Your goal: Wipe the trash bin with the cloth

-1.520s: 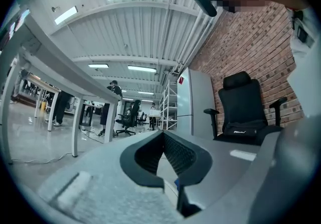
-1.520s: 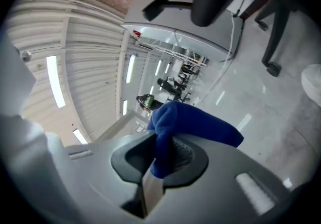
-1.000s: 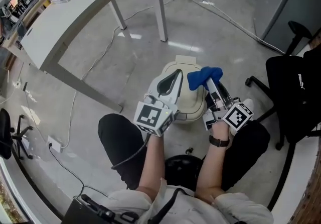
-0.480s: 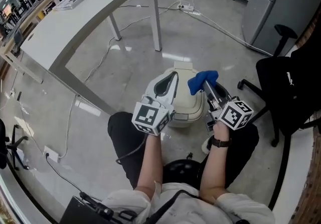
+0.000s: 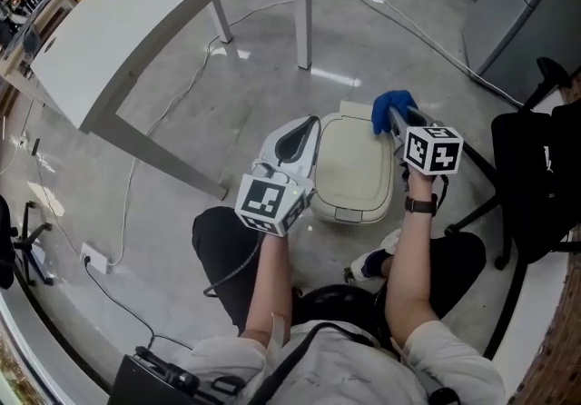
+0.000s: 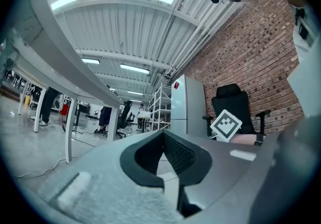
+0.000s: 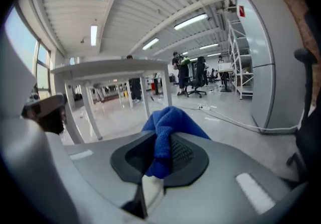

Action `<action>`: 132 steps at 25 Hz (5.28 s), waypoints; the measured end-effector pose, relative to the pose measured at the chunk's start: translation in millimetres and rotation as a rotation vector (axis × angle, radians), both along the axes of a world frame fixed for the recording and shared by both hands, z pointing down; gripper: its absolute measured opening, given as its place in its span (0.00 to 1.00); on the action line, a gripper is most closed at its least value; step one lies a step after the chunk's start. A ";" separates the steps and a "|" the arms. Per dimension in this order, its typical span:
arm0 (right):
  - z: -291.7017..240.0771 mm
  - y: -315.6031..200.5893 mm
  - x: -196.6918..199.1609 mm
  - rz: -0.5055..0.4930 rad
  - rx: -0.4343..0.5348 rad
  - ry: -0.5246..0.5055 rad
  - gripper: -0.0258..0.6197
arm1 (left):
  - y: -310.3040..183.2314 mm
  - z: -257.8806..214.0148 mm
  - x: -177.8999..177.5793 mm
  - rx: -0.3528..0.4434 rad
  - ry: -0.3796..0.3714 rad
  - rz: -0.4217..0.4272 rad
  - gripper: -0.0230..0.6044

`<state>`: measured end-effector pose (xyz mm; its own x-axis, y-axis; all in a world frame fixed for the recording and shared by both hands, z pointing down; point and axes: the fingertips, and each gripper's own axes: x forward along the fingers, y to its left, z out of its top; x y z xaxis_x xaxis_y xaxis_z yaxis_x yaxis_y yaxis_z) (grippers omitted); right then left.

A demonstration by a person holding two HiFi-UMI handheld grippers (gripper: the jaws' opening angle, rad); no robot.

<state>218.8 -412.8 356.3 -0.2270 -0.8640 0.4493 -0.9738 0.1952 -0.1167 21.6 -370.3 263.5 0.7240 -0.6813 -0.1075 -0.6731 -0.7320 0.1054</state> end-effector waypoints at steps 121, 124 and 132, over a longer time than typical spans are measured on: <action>90.1 112.9 -117.6 -0.591 -0.397 -0.008 0.11 | 29.7 -7.5 -35.3 -0.008 0.055 0.010 0.04; 90.4 147.7 -126.2 -0.592 -0.425 -0.101 0.11 | 51.8 -7.8 -25.7 -0.003 0.059 0.036 0.04; 77.6 249.9 -153.8 -0.615 -0.494 -0.337 0.11 | 130.0 -7.1 -19.0 -0.015 0.047 0.066 0.04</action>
<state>65.0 -162.8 434.0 -0.7798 -0.2663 0.5665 -0.6098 0.5277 -0.5913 2.6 -240.3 256.4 0.7619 -0.6340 -0.1327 -0.6174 -0.7728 0.1472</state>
